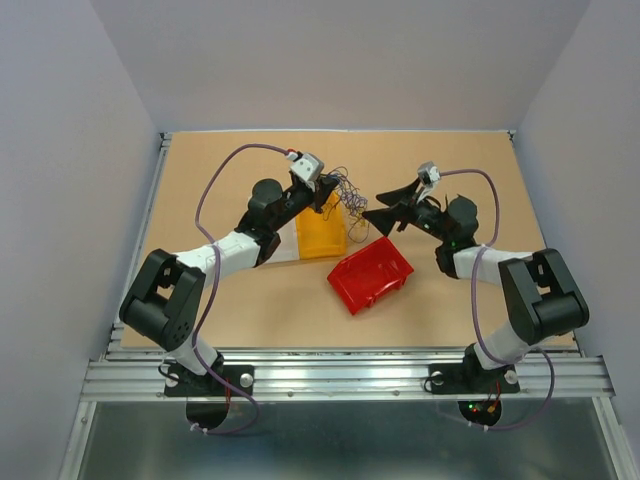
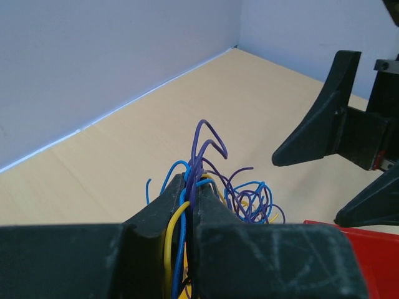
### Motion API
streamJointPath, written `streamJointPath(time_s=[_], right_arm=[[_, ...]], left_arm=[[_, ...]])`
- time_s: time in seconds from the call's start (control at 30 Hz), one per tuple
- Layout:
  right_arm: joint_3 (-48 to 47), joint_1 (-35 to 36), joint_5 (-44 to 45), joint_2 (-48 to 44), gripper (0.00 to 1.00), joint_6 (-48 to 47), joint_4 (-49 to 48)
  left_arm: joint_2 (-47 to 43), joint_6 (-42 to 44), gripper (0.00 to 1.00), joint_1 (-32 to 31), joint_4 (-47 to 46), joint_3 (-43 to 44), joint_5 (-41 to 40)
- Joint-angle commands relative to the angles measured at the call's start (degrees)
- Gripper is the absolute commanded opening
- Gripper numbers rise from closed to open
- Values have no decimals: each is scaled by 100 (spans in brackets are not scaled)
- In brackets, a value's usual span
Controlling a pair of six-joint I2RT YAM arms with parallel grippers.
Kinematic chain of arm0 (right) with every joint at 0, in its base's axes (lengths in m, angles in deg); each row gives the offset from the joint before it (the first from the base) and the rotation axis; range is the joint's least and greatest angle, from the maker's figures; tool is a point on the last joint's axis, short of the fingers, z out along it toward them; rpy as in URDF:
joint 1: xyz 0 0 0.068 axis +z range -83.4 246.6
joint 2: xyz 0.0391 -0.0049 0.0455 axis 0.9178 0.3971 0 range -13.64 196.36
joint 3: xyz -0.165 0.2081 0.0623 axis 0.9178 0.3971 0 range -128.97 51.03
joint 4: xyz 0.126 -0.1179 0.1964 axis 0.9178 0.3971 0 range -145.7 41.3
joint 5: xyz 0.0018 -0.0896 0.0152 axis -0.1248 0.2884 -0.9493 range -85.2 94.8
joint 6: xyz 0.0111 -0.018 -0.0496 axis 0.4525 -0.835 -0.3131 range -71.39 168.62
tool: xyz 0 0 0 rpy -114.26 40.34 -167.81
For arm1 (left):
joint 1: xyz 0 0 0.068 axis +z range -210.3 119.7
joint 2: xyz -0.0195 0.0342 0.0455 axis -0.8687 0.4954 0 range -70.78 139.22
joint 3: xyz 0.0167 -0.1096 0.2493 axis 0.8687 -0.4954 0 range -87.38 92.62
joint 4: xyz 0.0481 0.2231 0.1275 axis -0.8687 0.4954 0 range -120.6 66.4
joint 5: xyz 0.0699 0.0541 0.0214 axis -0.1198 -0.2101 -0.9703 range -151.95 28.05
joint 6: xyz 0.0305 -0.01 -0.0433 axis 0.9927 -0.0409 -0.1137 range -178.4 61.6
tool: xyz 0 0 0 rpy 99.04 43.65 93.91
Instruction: Untangle the cables
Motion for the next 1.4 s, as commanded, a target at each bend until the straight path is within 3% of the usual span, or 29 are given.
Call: streamJointPath(time_s=[0.0,0.13,0.23,0.3,0.43,0.47,0.53,0.63,0.8,1.03,1.17,1.33,1.37], right_arm=[[-529,171,194,263,88,-289,52],[-775,338,432,518,86,-395,263],[-942,408,485,659,76,-439,360],[-1047,444,459,703,62,-500,501],[-1057,488,485,590,9,-553,756],[-1013,479,589,536,0,-562,791],[-838,479,1326,230,0,-562,993],[-522,470,3499,-358,1,-466,1449],[-353,94,5315,-1072,1,278,2553],[419,-1998,5099,-1494,1,1696,2953],[692,-2228,5423,-1687,1,2021,2953],[1087,-2246,6442,-2283,1,2513,3067],[1166,-2263,6662,-2372,1,2549,3163]], left_arm=[[-175,-24,0,-48,-286,157,134],[-219,-33,0,-49,-277,148,178],[-246,-51,0,-57,-269,148,213],[-237,-60,0,-57,-269,148,222],[-202,-42,0,-57,-277,175,353],[-193,-25,1,-66,-277,175,337],[-176,28,3,-66,-269,175,110],[-184,159,4,-57,-277,140,-556],[-141,318,4,-31,-251,183,-1271],[132,389,8,-13,4,456,-2440],[290,459,11,-13,153,588,-2678],[413,503,16,-5,320,772,-2924],[457,529,33,-5,338,807,-2907]])
